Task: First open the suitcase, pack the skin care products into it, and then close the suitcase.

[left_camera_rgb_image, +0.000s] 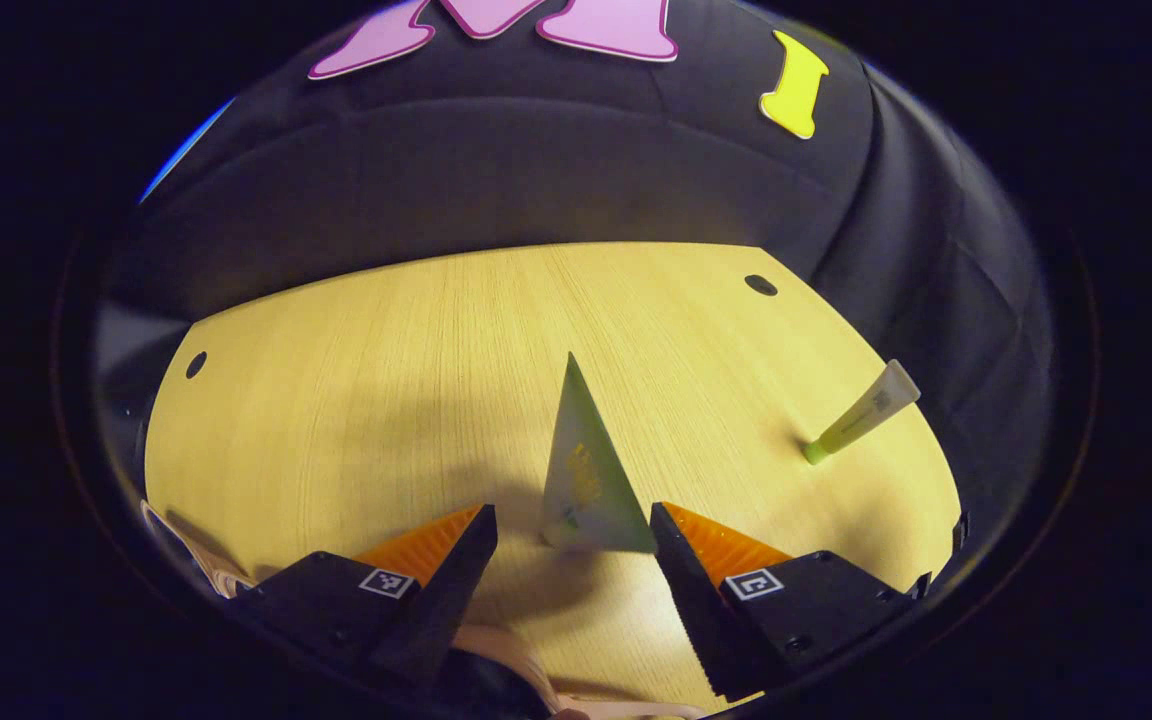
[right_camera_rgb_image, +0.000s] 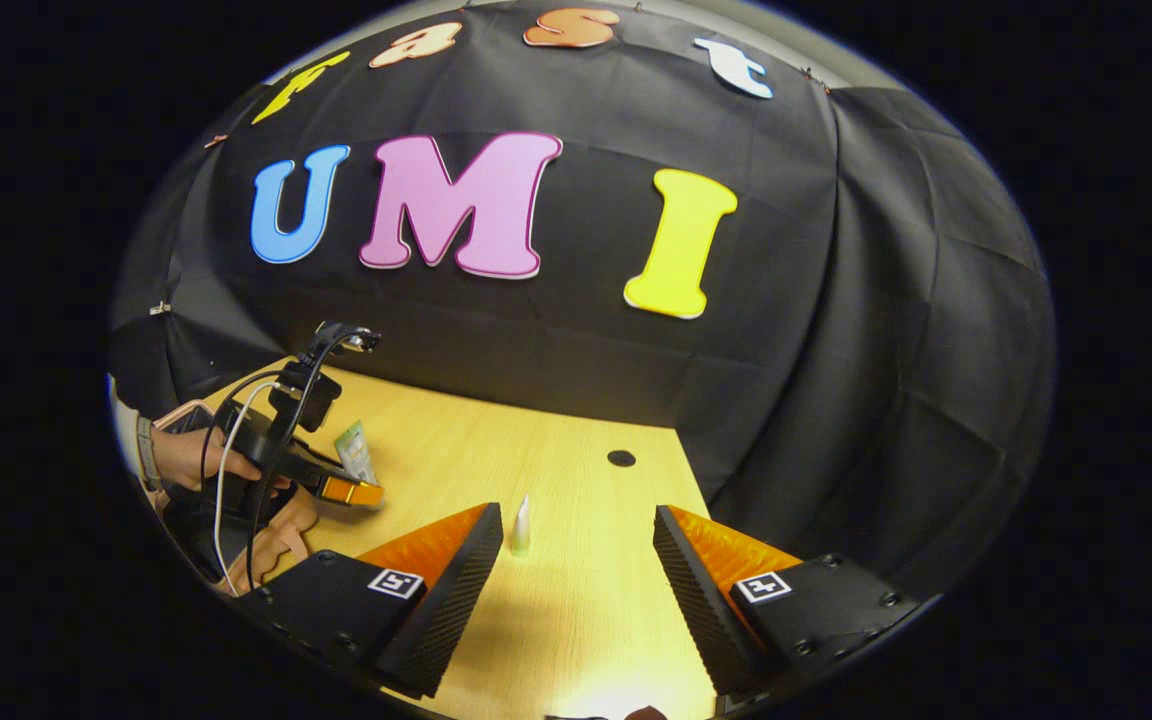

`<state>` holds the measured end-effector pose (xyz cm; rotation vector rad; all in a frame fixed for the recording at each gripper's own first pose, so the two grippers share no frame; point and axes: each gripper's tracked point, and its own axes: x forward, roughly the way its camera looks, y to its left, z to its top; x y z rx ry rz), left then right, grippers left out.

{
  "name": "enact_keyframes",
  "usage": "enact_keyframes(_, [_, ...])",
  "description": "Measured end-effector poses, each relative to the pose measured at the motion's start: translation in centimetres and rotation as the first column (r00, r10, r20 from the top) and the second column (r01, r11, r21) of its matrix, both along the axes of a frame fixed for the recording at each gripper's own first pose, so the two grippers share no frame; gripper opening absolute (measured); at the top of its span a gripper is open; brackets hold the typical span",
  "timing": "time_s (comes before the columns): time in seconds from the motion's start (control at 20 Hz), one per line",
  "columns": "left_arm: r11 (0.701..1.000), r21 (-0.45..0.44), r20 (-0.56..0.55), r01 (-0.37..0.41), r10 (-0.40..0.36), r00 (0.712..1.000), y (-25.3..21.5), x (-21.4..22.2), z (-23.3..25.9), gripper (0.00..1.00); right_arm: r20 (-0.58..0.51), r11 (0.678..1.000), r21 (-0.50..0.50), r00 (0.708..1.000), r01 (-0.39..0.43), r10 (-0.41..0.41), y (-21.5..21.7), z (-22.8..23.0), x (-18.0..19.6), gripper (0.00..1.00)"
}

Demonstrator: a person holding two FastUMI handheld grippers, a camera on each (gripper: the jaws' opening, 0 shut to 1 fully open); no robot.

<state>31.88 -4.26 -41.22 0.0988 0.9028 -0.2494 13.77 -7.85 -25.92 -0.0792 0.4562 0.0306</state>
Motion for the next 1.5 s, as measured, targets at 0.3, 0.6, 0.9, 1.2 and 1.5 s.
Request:
enact_keyframes(0.3, [1.000, -0.010, -0.055, 0.029, -0.029, 0.998, -0.5, 0.0, -1.3, 0.47, -0.134, 0.996, 0.065, 0.989, -0.056, 0.064, 0.5, -8.1, 2.8, 0.98])
enact_keyframes(0.6, [0.997, -0.026, 0.002, 0.071, -0.071, 0.997, -1.2, -0.7, 3.7, 0.46, -0.234, 0.982, 0.146, 0.961, -0.118, 0.150, 3.8, -14.3, 5.6, 0.98])
enact_keyframes(0.9, [0.999, -0.049, 0.100, 0.020, -0.015, 0.995, -0.5, -4.6, 11.6, 0.45, -0.324, 0.966, 0.259, 0.939, -0.025, 0.111, 5.4, -21.0, 9.2, 0.98])
enact_keyframes(1.2, [0.990, -0.020, -0.028, -0.139, 0.139, 0.990, 6.4, -16.4, 13.7, 0.45, -0.358, 0.964, 0.264, 0.931, 0.035, 0.065, 4.0, -22.4, 9.5, 0.33])
enact_keyframes(1.5, [0.953, 0.163, -0.223, -0.255, 0.287, 0.931, 17.0, -23.7, 13.0, 0.42, -0.279, 0.966, 0.237, 0.946, -0.100, 0.166, 5.1, -16.7, 6.5, 0.26])
